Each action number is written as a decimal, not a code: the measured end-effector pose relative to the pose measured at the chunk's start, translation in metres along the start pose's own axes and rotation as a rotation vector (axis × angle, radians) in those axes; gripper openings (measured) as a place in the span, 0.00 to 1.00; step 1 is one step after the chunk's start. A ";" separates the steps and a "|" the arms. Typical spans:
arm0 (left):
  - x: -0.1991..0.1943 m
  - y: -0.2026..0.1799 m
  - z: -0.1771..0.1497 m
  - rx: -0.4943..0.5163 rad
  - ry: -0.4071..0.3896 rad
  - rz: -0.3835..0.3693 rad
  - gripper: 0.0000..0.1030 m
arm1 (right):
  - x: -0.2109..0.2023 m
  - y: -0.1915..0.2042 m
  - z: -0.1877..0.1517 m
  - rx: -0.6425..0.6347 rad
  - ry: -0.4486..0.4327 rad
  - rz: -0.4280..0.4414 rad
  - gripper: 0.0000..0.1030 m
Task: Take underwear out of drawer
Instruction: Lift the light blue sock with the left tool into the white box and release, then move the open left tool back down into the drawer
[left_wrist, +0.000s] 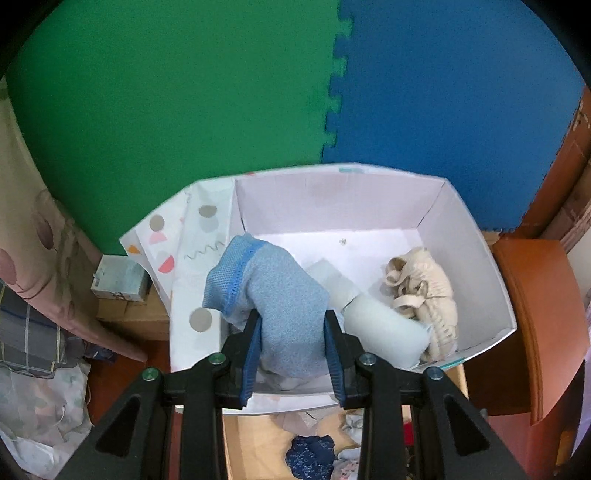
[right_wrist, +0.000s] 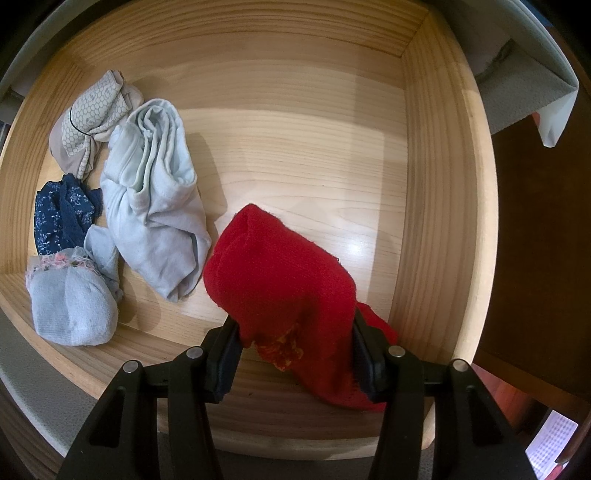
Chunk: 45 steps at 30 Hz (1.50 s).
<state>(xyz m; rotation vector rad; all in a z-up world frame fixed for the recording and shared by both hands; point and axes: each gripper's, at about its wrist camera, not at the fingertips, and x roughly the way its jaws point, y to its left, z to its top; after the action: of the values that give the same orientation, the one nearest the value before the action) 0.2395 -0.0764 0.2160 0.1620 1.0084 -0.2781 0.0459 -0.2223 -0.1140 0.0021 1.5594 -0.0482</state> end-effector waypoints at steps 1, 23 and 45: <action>0.005 0.000 -0.002 0.001 0.005 0.002 0.31 | 0.000 0.000 0.000 -0.001 0.001 0.000 0.48; 0.037 -0.004 -0.013 0.016 0.102 0.061 0.44 | 0.000 0.001 0.000 -0.003 0.004 -0.003 0.49; -0.044 0.029 -0.072 0.015 -0.012 0.092 0.51 | 0.002 0.002 0.001 -0.013 0.012 -0.012 0.50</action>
<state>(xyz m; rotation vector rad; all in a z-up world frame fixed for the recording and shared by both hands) 0.1680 -0.0229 0.2160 0.2199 0.9841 -0.2024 0.0466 -0.2203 -0.1163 -0.0175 1.5716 -0.0472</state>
